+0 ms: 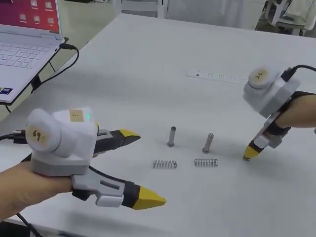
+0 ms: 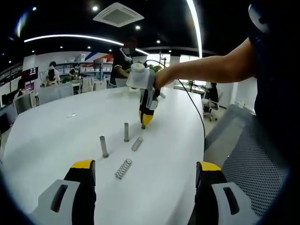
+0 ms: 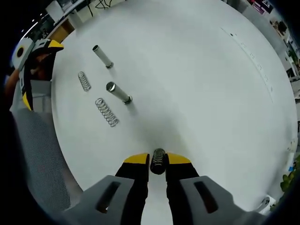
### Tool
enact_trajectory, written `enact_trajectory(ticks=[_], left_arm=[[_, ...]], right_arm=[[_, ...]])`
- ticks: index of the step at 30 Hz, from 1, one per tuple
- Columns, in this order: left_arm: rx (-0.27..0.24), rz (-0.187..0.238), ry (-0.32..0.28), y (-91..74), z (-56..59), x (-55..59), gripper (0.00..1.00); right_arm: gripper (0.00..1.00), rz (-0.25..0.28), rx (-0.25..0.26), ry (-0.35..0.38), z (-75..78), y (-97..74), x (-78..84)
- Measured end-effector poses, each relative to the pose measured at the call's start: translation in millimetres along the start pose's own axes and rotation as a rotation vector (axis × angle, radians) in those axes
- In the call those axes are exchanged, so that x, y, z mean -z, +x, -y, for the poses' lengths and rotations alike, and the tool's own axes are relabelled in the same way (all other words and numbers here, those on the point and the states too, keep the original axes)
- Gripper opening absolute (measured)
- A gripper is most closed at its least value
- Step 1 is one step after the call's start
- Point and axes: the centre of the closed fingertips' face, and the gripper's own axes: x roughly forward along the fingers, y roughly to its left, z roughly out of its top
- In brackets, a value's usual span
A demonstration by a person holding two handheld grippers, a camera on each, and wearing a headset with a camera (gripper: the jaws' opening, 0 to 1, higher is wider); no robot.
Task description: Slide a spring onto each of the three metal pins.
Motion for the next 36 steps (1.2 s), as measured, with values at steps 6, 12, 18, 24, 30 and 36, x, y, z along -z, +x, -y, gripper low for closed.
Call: enact_trajectory(ticks=[6,12,18,24,30,36], left_arm=[[0.002,-0.001,-0.001,-0.2,0.9,0.2,0.85],[0.003,-0.003,-0.001,-0.7,2.1,0.8,0.85],[0.005,-0.004,0.001,-0.5,3.3,0.4,0.85],[0.008,-0.005,0.002,-0.3,3.6,0.5,0.84],[0.011,-0.005,0.004,0.4,3.5,0.8,0.84],[0.012,-0.005,0.005,1.1,3.5,1.0,0.84]], right_arm=[[0.15,0.008,0.003,-0.017,-1.3,-1.8,-1.9],[0.17,0.02,0.021,-0.046,-1.4,-7.1,-5.0],[0.19,0.034,0.043,-0.083,-1.2,-13.0,-10.5],[0.19,0.042,0.051,-0.116,-4.2,-17.4,-14.7],[0.19,0.054,0.073,-0.158,-6.7,-23.4,-21.1],[0.19,0.058,0.07,-0.198,-14.9,-25.6,-26.2]])
